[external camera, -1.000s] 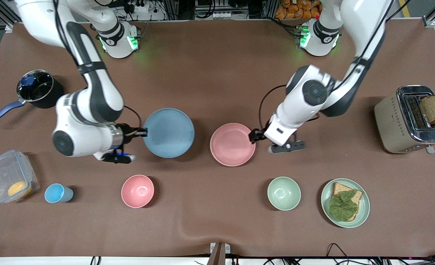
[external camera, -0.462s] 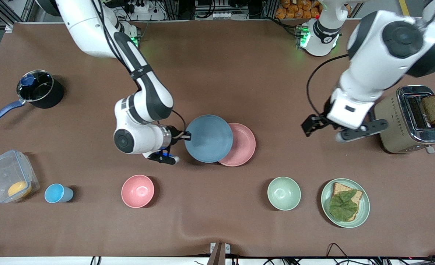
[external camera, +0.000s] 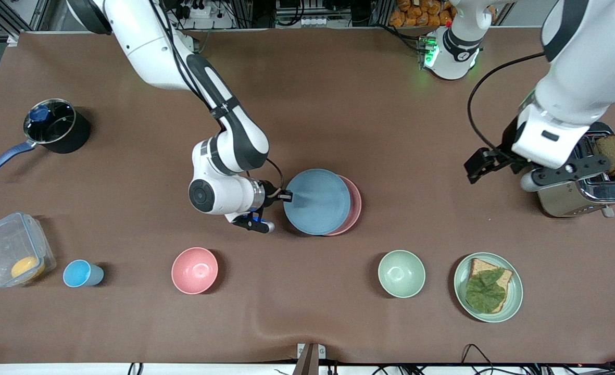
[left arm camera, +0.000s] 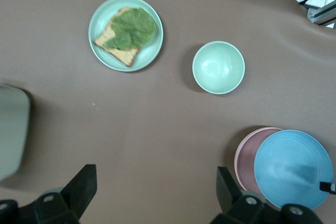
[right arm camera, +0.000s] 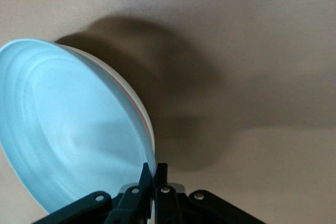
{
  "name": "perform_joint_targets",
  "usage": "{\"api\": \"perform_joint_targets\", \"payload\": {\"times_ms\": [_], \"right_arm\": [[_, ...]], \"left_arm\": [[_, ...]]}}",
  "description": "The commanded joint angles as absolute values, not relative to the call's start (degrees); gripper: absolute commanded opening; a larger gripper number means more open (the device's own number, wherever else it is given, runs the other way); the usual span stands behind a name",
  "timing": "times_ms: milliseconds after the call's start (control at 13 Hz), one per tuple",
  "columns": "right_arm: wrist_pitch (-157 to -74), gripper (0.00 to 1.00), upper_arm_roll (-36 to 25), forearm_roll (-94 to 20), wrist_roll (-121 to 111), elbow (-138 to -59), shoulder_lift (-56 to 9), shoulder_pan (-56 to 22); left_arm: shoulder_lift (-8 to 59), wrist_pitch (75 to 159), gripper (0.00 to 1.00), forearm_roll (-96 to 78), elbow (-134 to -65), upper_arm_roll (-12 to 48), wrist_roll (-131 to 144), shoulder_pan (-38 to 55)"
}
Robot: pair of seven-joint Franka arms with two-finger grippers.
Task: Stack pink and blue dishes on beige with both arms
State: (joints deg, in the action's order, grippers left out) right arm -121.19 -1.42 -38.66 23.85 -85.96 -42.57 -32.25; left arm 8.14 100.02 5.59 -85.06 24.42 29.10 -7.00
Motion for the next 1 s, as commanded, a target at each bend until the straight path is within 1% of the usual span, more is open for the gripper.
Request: {"api": "perform_joint_targets", "payload": {"times_ms": [0, 77, 154, 231, 385, 692, 769, 923], "right_arm": [[-122.4, 0.00, -2.1, -41.1, 24.4, -83.9, -44.4, -34.1], [-122.5, 0.00, -2.1, -41.2, 24.4, -83.9, -44.5, -34.4], [-122.5, 0.25, -2.1, -41.3, 24.4, -83.9, -44.5, -34.5], [-122.5, 0.99, -2.1, -41.5, 24.3, -83.9, -44.5, -34.5], [-122.5, 1.00, -2.2, -41.1, 23.8, -83.7, -44.2, -35.0], [-121.6, 1.00, -2.5, -40.4, 23.5, -81.5, -43.2, -31.7], [-120.1, 1.00, -2.7, -40.3, 23.6, -81.5, -42.4, -30.3], [-113.2, 1.00, -2.9, -36.6, 23.5, -81.3, -40.3, -26.2]], "left_arm": [[4.9, 98.3, 1.00, 3.2, -85.3, 18.2, 20.6, -5.4], [4.7, 97.1, 1.00, 3.0, -85.2, 16.1, 18.0, -4.1], [4.6, 96.2, 1.00, 2.6, -85.0, 13.6, 16.2, -2.8], [4.2, 95.3, 1.00, 2.1, -84.8, 12.0, 15.1, -1.9], [4.1, 92.5, 1.00, 1.0, -84.6, 10.5, 12.1, -1.8], [4.1, 89.6, 1.00, 1.0, -83.4, 10.4, 11.9, -1.8], [4.1, 89.0, 1.00, 1.0, -83.3, 10.4, 11.9, -1.8], [3.7, 88.3, 1.00, 0.4, -83.3, 10.4, 11.9, -1.9]]}}
